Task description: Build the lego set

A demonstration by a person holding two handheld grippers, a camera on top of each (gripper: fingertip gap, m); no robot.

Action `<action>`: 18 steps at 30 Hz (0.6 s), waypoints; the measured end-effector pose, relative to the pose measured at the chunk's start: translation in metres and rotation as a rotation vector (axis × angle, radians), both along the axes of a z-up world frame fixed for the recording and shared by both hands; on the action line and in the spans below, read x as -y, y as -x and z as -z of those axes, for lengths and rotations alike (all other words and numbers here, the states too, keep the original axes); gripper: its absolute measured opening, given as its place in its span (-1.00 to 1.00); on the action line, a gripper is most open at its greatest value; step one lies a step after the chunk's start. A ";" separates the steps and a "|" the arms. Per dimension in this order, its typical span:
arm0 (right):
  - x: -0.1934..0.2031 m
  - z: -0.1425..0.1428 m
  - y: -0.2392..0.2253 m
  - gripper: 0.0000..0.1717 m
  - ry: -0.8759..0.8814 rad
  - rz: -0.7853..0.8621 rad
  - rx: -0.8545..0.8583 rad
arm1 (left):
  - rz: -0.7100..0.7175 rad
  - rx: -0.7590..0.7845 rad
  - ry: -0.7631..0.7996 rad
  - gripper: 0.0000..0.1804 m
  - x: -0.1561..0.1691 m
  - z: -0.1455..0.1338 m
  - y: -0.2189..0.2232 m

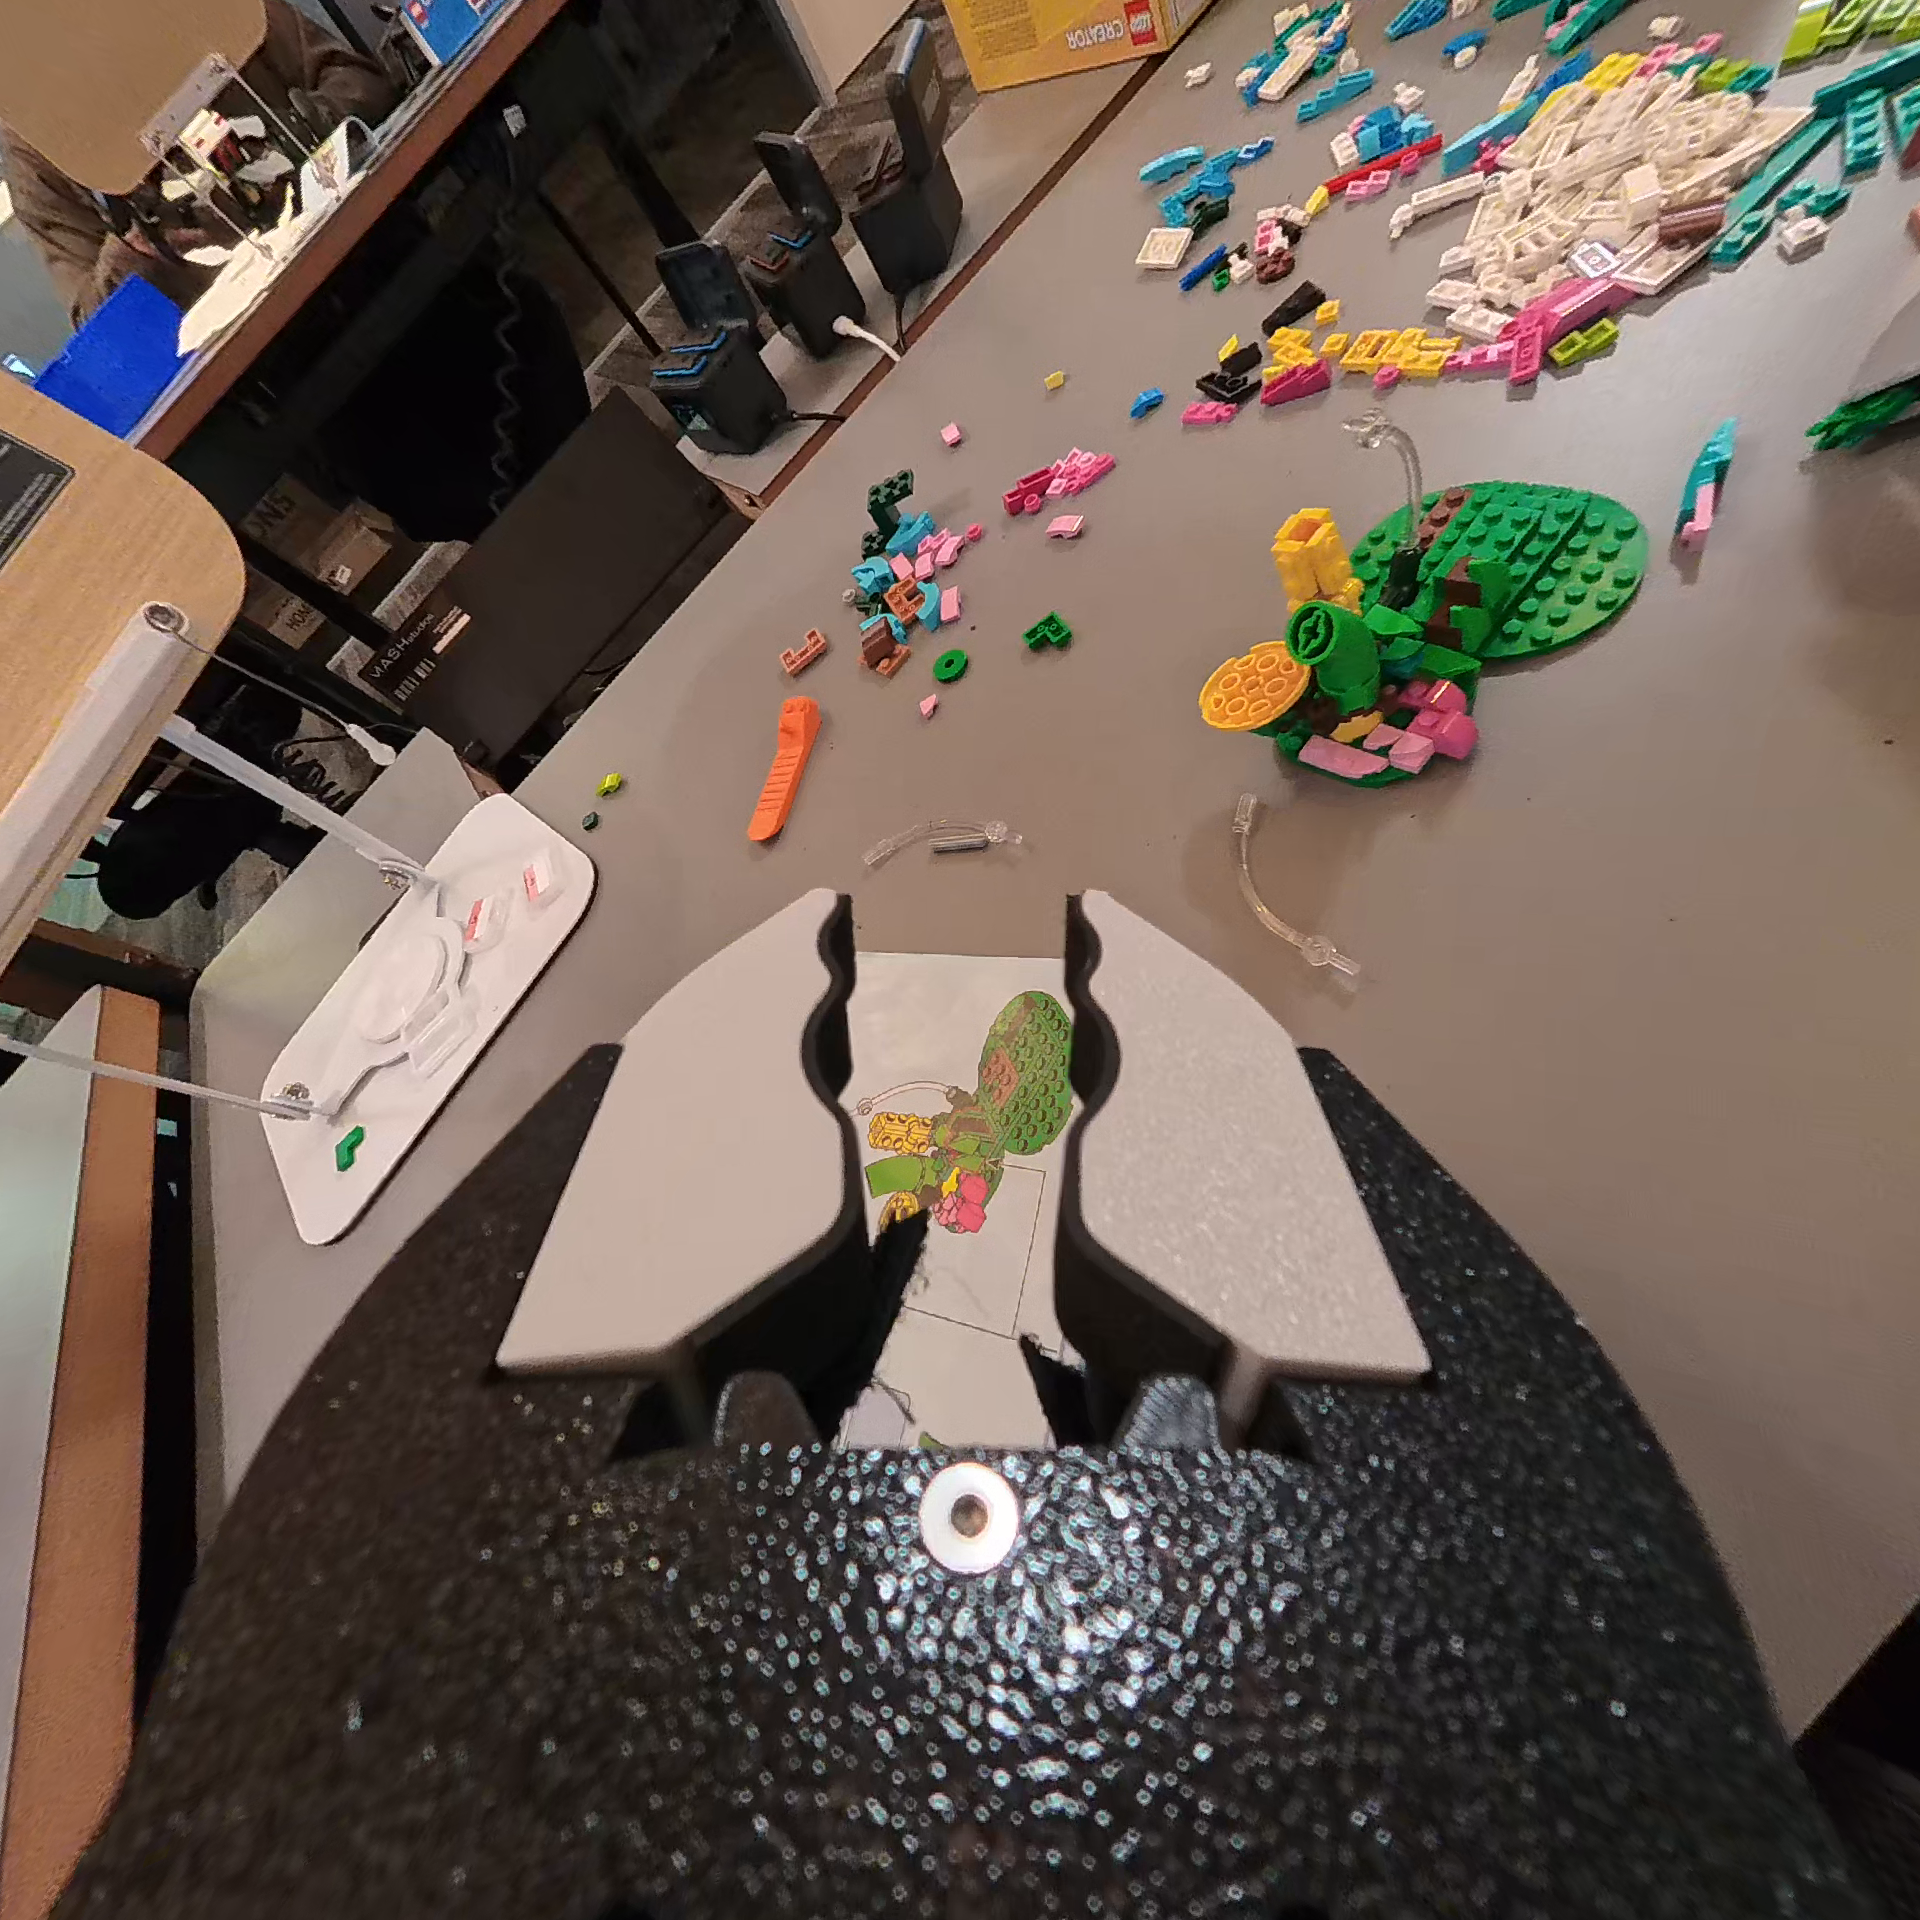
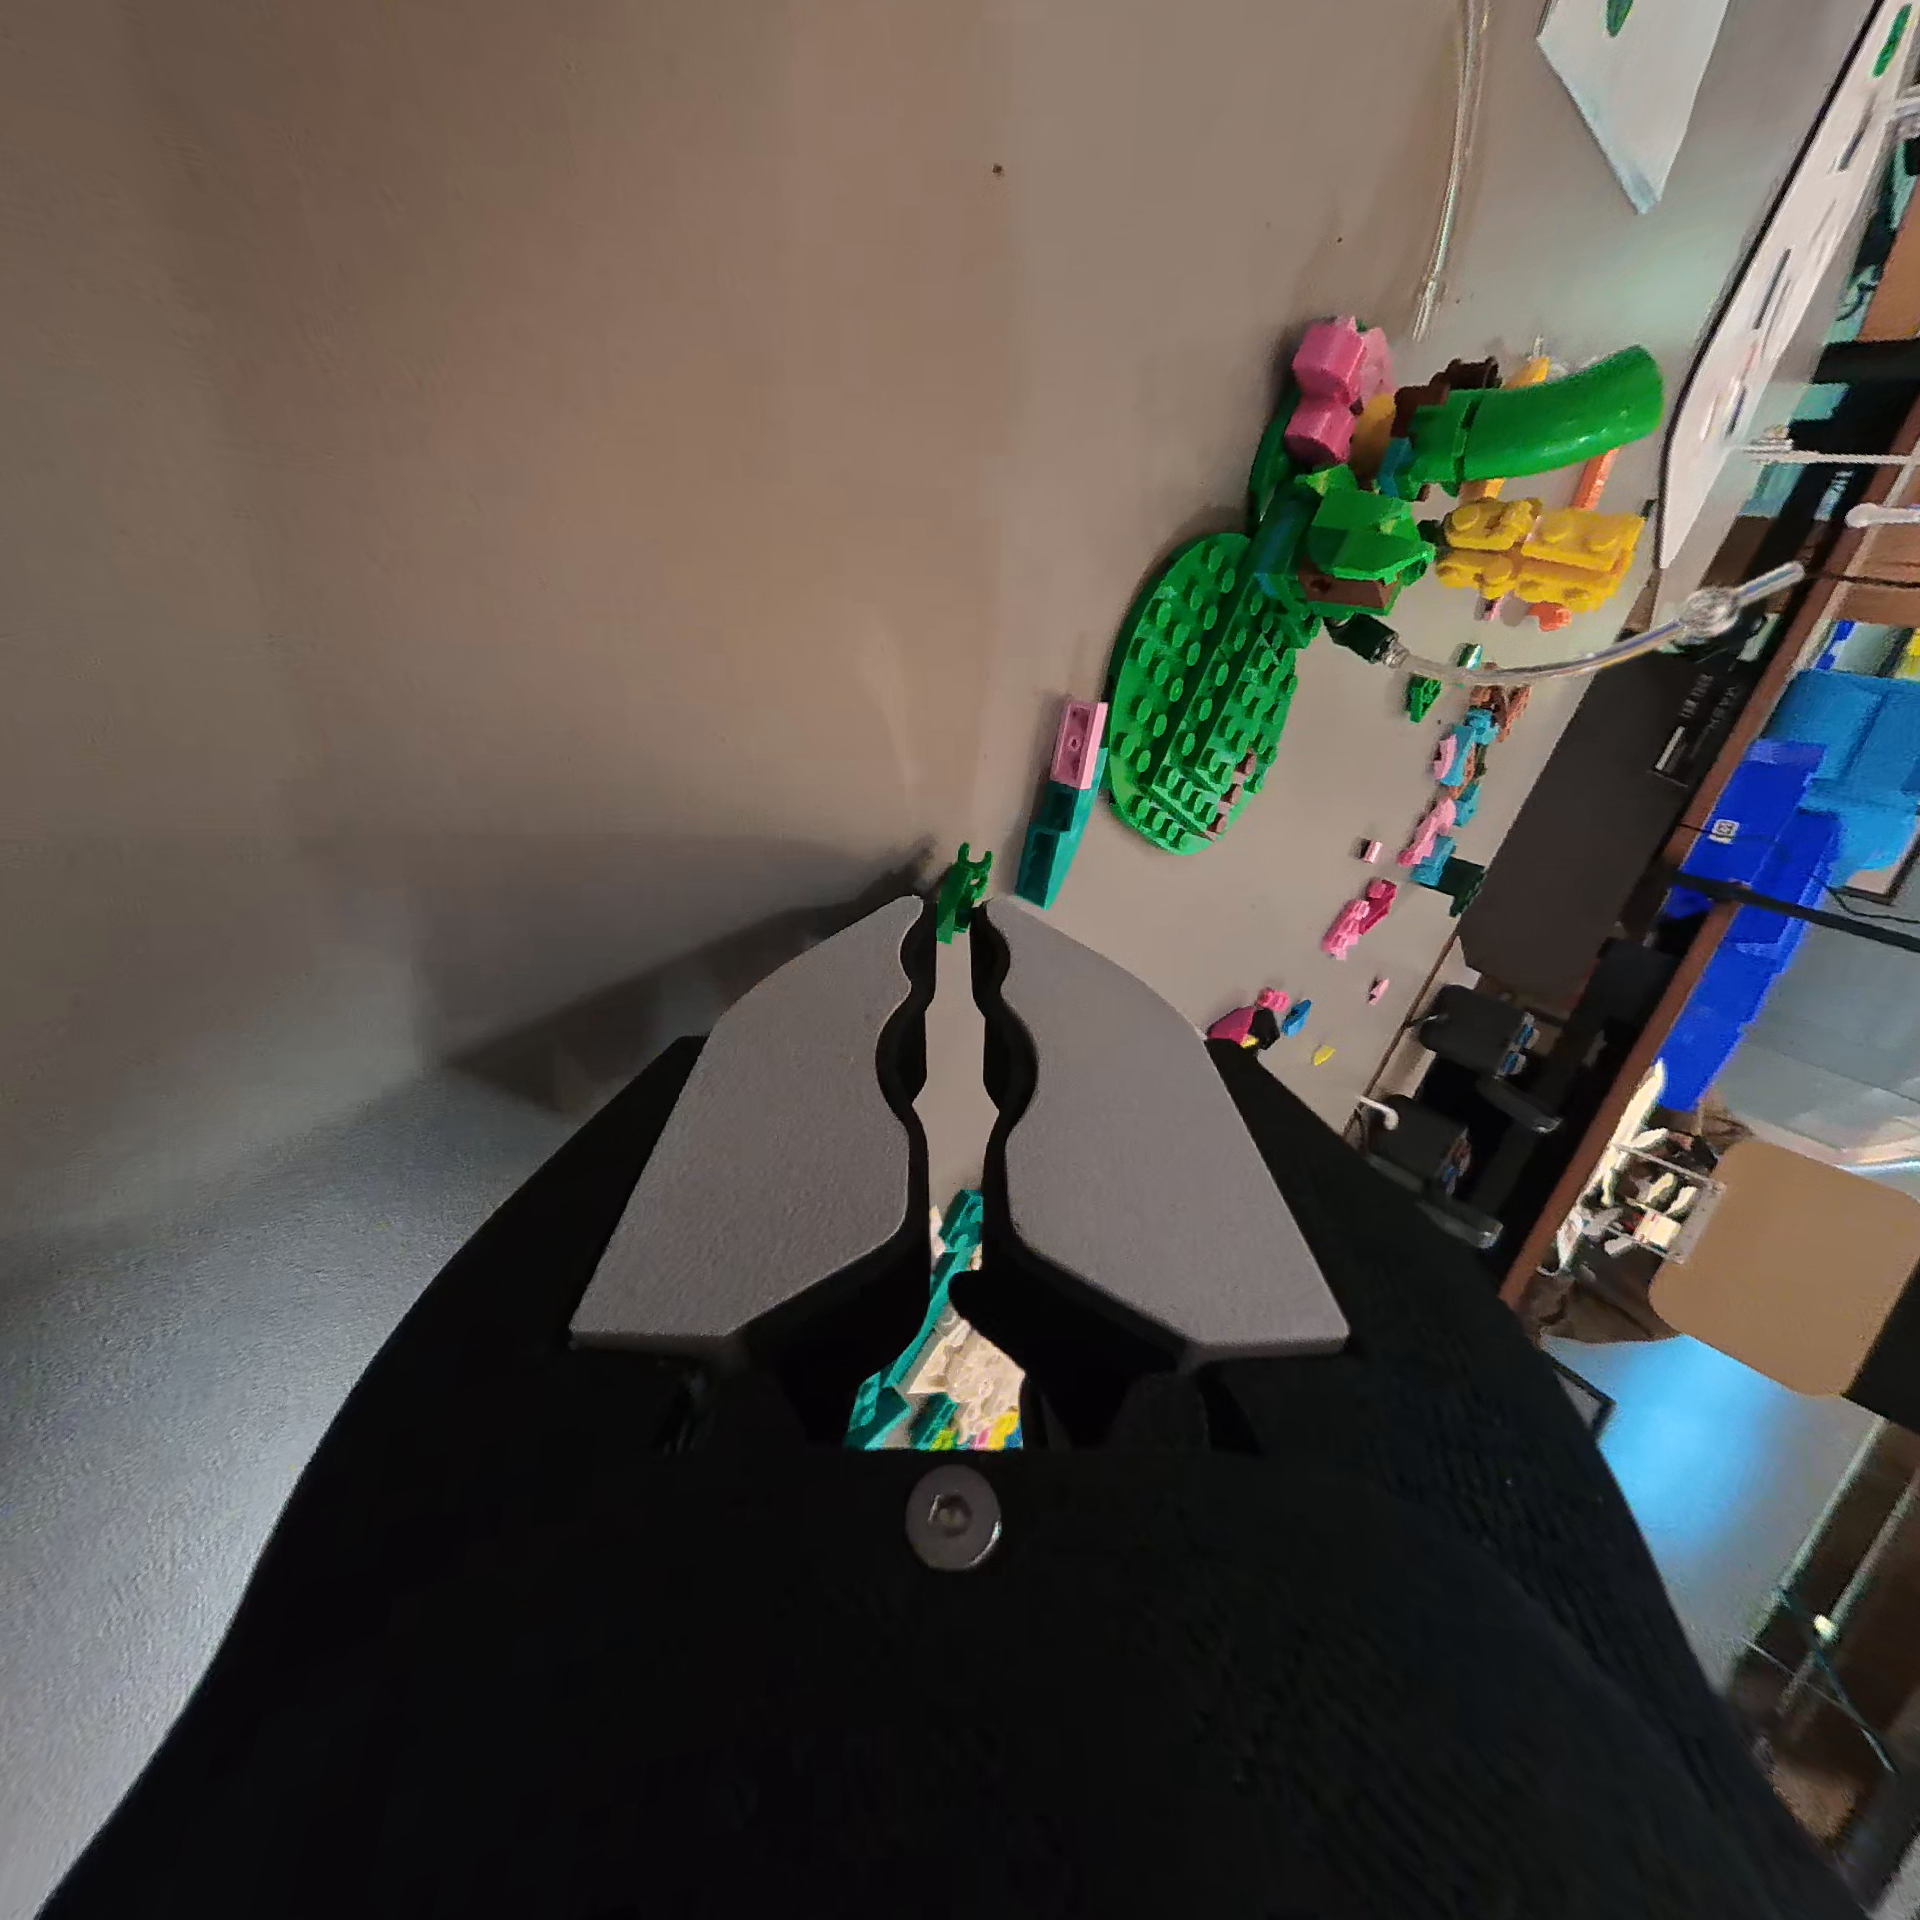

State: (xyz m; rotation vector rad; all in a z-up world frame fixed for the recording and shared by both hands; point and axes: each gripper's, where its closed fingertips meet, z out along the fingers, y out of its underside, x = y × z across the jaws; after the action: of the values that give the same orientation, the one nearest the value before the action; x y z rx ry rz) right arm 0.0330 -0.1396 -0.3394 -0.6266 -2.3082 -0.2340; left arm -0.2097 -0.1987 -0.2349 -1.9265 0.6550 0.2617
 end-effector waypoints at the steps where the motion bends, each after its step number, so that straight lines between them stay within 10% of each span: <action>1: 0.000 0.000 0.000 -0.95 0.010 0.003 0.003 | 0.000 0.007 0.005 -0.56 0.000 0.001 0.000; 18: 0.014 -0.001 -0.007 -0.84 0.185 0.015 0.020 | 0.010 0.000 0.098 -0.62 0.002 0.017 -0.002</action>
State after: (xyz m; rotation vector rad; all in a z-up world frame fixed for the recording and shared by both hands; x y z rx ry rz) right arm 0.0400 -0.1533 -0.3388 -0.7363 -2.3622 -0.0332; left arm -0.2075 -0.2007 -0.2517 -2.0163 0.6879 0.2271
